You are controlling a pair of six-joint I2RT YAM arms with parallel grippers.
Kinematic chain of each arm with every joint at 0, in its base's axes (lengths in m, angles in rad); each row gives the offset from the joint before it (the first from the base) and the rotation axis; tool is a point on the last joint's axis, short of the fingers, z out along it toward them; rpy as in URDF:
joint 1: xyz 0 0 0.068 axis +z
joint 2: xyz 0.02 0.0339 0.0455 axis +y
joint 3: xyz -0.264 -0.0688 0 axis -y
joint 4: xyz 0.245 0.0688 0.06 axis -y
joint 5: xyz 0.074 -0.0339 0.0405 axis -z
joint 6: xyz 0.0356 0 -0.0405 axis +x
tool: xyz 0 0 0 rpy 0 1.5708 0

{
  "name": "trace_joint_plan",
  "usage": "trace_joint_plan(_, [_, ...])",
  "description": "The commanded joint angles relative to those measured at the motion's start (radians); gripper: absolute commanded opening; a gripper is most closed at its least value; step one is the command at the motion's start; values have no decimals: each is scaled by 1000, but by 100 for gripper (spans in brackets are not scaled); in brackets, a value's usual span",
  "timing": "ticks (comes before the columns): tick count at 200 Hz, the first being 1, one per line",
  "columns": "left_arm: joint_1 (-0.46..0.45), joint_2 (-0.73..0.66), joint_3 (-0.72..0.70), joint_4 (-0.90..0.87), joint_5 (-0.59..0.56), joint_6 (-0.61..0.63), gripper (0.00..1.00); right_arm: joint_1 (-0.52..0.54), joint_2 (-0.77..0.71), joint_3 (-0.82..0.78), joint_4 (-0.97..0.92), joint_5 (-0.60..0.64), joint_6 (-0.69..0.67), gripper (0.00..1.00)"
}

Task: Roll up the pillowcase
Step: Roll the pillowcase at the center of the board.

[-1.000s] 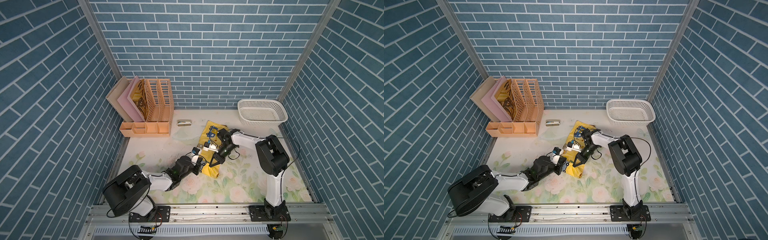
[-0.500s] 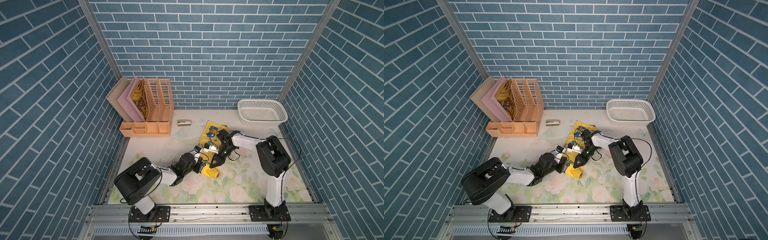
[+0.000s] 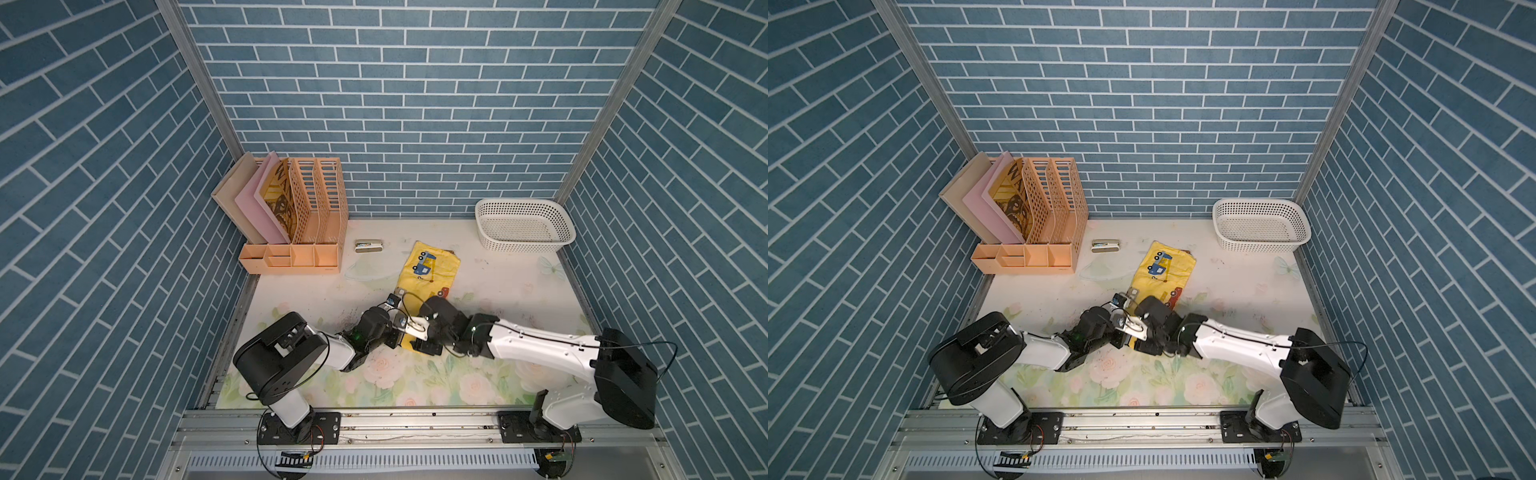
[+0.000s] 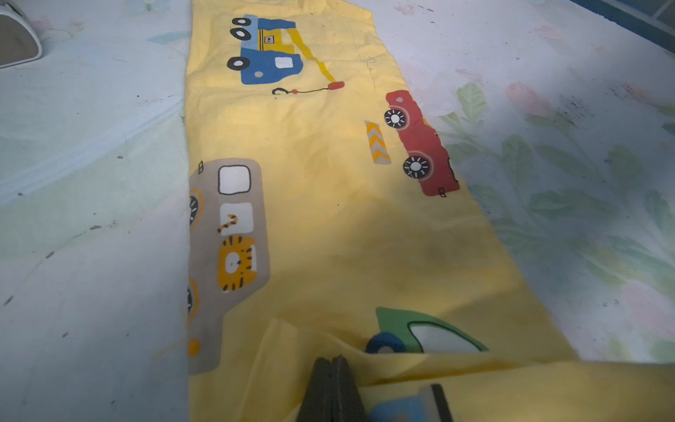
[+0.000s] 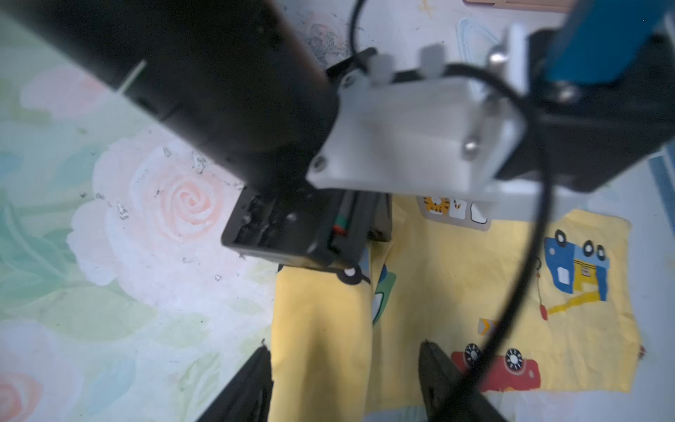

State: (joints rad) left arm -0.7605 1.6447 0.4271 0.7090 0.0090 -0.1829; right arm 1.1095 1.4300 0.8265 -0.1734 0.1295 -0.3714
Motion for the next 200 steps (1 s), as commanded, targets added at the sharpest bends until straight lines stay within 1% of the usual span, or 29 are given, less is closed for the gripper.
trace_joint_plan(1, [13, -4, -9, -3, -5, 4, 0, 49, 4, -79, 127, 253, 19, 66])
trace_joint_plan(25, [17, -5, -12, 3, 3, 0, 0, 107, 41, -109, 164, 248, 15, 65])
trace_joint_plan(56, [19, 0, -9, 9, 14, -4, 0, 171, 85, -142, 301, 310, -25, 65])
trace_joint_plan(73, [21, 1, -10, 15, 16, -8, 0, 195, 111, -138, 321, 288, -34, 65])
trace_joint_plan(87, [22, -3, -11, 15, 20, -8, 0, 209, 133, -129, 301, 263, -22, 65])
trace_joint_plan(93, [23, -5, -11, 15, 23, -9, 0, 211, 136, -124, 282, 233, -11, 65])
trace_joint_plan(104, [24, -8, -13, 16, 30, -7, 0, 211, 128, -118, 233, 130, 4, 65])
trace_joint_plan(124, [26, -20, -16, 21, 33, -8, 0, 207, 96, -128, 203, -12, 30, 67])
trace_joint_plan(145, [31, -31, -22, 24, 41, -8, 0, 198, 99, -130, 167, -74, 54, 67])
trace_joint_plan(164, [31, -38, -27, 29, 41, -11, 0, 197, 114, -127, 145, -41, 67, 67])
trace_joint_plan(191, [33, -40, -27, 35, 46, -17, 0, 201, 184, -117, 136, 197, 76, 67])
trace_joint_plan(200, [33, -40, -27, 35, 47, -17, 0, 201, 204, -119, 141, 238, 68, 67])
